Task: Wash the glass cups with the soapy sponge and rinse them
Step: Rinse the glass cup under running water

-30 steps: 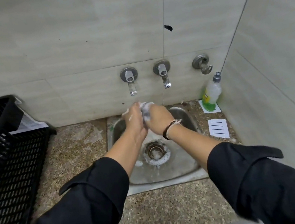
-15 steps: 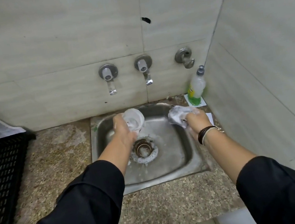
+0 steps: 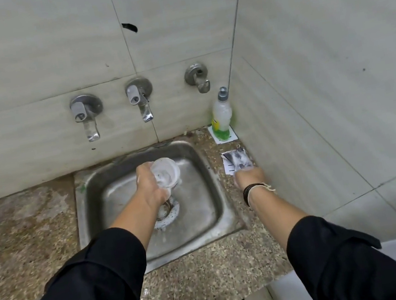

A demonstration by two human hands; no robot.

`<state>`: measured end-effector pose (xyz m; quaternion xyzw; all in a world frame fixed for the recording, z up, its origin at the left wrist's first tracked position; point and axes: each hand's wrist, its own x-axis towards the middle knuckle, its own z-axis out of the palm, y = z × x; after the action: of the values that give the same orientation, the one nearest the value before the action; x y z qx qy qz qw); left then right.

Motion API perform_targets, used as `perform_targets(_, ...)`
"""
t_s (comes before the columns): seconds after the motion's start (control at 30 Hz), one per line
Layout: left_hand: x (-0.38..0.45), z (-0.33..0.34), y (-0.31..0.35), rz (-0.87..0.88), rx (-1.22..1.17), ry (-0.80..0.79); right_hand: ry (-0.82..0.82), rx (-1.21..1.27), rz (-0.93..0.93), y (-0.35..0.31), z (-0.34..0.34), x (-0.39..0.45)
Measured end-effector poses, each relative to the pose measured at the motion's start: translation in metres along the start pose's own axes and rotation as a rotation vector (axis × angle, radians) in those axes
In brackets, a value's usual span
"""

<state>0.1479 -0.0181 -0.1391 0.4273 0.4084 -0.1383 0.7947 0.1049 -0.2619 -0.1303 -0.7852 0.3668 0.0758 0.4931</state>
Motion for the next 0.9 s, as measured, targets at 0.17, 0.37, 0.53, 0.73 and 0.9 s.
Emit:
perform_targets(0.17,-0.008,0.012,0.009,0.008,-0.018,-0.005,-0.048,-0.008,-0.317,-0.068,0.023,-0.03)
perform_targets(0.37,-0.025,0.018,0.04,0.043,-0.075,-0.066,-0.051,-0.044,-0.926,-0.185,0.052,-0.078)
perform_targets(0.53,-0.04,0.013,0.058,0.055,-0.109,-0.045,-0.085,-0.342,-1.101,-0.227,0.085,-0.081)
perform_targets(0.73,-0.049,0.01,0.068,0.054,-0.116,-0.036,-0.051,-0.457,-1.101,-0.249,0.081,-0.069)
perform_targets(0.9,-0.046,0.006,0.066,0.055,-0.121,-0.002,-0.103,-0.624,-1.154,-0.257,0.081,-0.075)
